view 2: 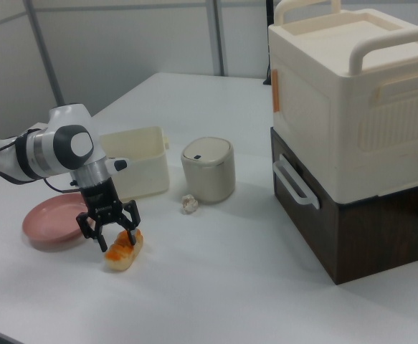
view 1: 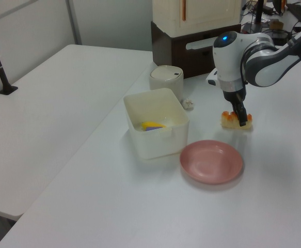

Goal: Put the bread on a plate
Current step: 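Lower the gripper over the bread roll and close on it, then lift the bread roll and carry it over the pink plate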

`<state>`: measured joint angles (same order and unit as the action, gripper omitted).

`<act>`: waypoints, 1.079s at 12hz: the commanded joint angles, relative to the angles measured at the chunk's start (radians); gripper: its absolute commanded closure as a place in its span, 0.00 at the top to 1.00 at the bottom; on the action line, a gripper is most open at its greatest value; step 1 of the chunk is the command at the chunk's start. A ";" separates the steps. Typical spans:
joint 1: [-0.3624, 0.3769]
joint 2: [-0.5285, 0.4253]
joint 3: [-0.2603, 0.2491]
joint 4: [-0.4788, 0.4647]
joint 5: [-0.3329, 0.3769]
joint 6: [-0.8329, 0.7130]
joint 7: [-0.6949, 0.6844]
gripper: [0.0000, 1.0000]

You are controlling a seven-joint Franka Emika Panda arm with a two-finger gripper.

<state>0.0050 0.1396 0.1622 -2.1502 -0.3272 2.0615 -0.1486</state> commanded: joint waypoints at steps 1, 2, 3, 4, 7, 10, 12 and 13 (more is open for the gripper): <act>0.004 0.009 -0.020 0.004 -0.026 0.020 -0.020 0.40; 0.001 0.009 -0.020 0.004 -0.026 0.020 -0.022 0.30; -0.002 0.009 -0.020 0.004 -0.026 0.020 -0.026 0.23; -0.002 0.009 -0.020 0.004 -0.026 0.020 -0.037 0.15; 0.000 -0.006 -0.018 0.027 -0.024 0.006 -0.058 0.14; 0.013 -0.049 -0.015 0.096 0.003 -0.101 -0.065 0.14; 0.056 -0.090 -0.010 0.128 0.062 -0.159 -0.068 0.14; 0.085 -0.124 -0.010 0.128 0.095 -0.181 -0.057 0.14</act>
<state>0.0218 0.0974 0.1589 -2.0267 -0.3013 1.9531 -0.1919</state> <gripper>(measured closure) 0.859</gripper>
